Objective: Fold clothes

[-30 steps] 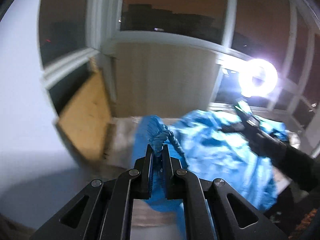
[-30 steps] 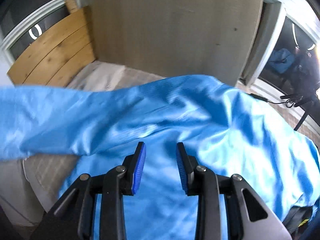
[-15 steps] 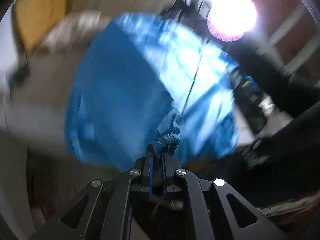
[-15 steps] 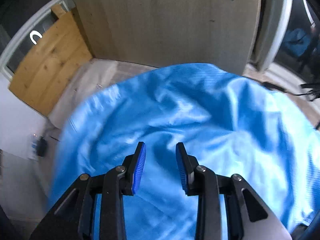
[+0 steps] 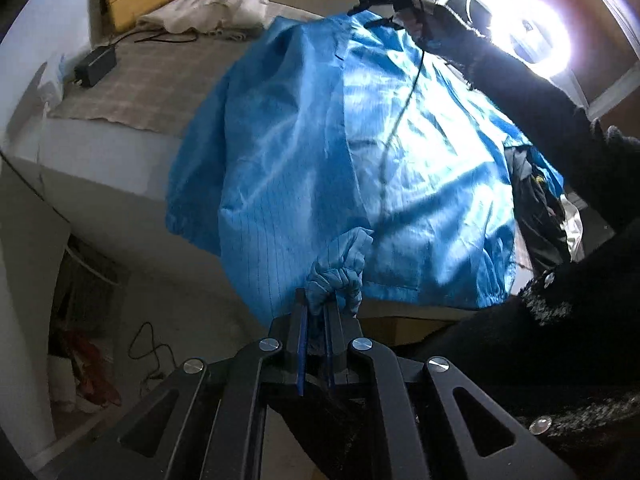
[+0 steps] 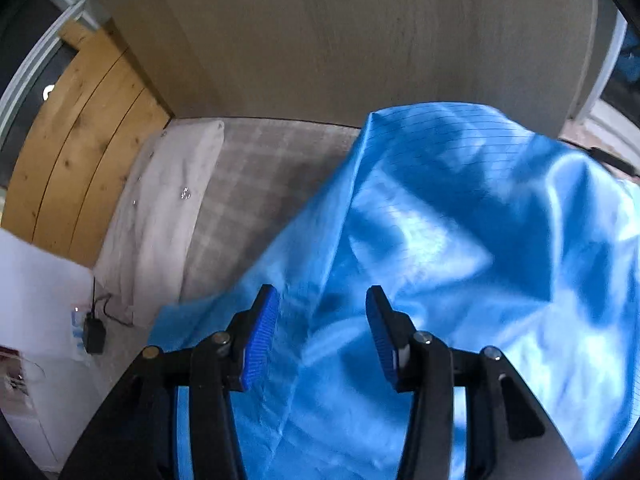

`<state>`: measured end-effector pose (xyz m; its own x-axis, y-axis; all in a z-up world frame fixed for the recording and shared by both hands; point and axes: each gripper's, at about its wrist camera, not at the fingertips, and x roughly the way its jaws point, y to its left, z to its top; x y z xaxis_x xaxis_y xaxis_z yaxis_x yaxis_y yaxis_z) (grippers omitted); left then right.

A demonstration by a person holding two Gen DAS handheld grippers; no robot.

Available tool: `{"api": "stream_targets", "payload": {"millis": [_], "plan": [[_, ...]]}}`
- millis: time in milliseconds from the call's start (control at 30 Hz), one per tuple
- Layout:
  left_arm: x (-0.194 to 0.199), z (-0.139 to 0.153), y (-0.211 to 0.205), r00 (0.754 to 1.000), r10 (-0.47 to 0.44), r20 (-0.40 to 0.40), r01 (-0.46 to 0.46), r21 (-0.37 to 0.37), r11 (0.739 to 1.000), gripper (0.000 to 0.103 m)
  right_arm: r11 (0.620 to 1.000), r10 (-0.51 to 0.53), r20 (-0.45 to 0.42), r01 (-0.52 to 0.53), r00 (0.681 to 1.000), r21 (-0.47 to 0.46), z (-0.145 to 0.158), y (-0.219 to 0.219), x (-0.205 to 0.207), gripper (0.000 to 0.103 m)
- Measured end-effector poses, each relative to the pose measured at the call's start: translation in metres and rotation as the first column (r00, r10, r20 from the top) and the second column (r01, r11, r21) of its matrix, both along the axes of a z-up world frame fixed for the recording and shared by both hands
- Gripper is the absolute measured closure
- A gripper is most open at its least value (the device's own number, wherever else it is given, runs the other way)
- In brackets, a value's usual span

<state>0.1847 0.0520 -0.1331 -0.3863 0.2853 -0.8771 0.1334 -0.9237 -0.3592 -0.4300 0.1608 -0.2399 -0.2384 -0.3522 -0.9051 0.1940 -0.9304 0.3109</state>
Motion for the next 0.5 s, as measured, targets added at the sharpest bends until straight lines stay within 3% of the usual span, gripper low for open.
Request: {"api": "stream_targets", "payload": {"millis": [100, 167, 200, 333, 433, 500], "plan": [[-0.003, 0.005, -0.012, 1.0, 0.031, -0.003, -0.031, 0.002, 1.0, 0.097, 0.997, 0.024, 0.006, -0.023, 1.0, -0.067, -0.007, -0.013, -0.008, 0.058], [-0.002, 0.015, -0.021, 0.999, 0.047, -0.022, -0.047, -0.006, 0.999, 0.097, 0.991, 0.046, -0.003, -0.046, 0.999, -0.126, -0.008, -0.022, -0.012, 0.092], [-0.002, 0.02, -0.026, 0.998, 0.055, -0.033, -0.055, -0.01, 0.998, 0.097, 0.992, 0.066, -0.026, -0.069, 0.997, -0.103, -0.002, -0.024, -0.008, 0.102], [0.005, 0.046, -0.029, 0.995, 0.045, -0.084, -0.049, -0.043, 0.998, 0.097, 0.987, 0.157, -0.139, -0.158, 0.978, 0.008, 0.039, -0.018, 0.011, 0.102], [0.009, 0.044, -0.013, 0.997, -0.007, -0.082, 0.005, -0.022, 1.0, 0.096, 0.985, 0.167, -0.193, -0.155, 0.967, 0.075, 0.072, 0.013, 0.027, 0.102], [0.01, 0.027, 0.0, 0.998, -0.045, -0.043, 0.044, -0.023, 0.999, 0.09, 0.976, 0.173, -0.172, -0.145, 0.97, 0.16, 0.069, 0.032, 0.036, 0.101]]}}
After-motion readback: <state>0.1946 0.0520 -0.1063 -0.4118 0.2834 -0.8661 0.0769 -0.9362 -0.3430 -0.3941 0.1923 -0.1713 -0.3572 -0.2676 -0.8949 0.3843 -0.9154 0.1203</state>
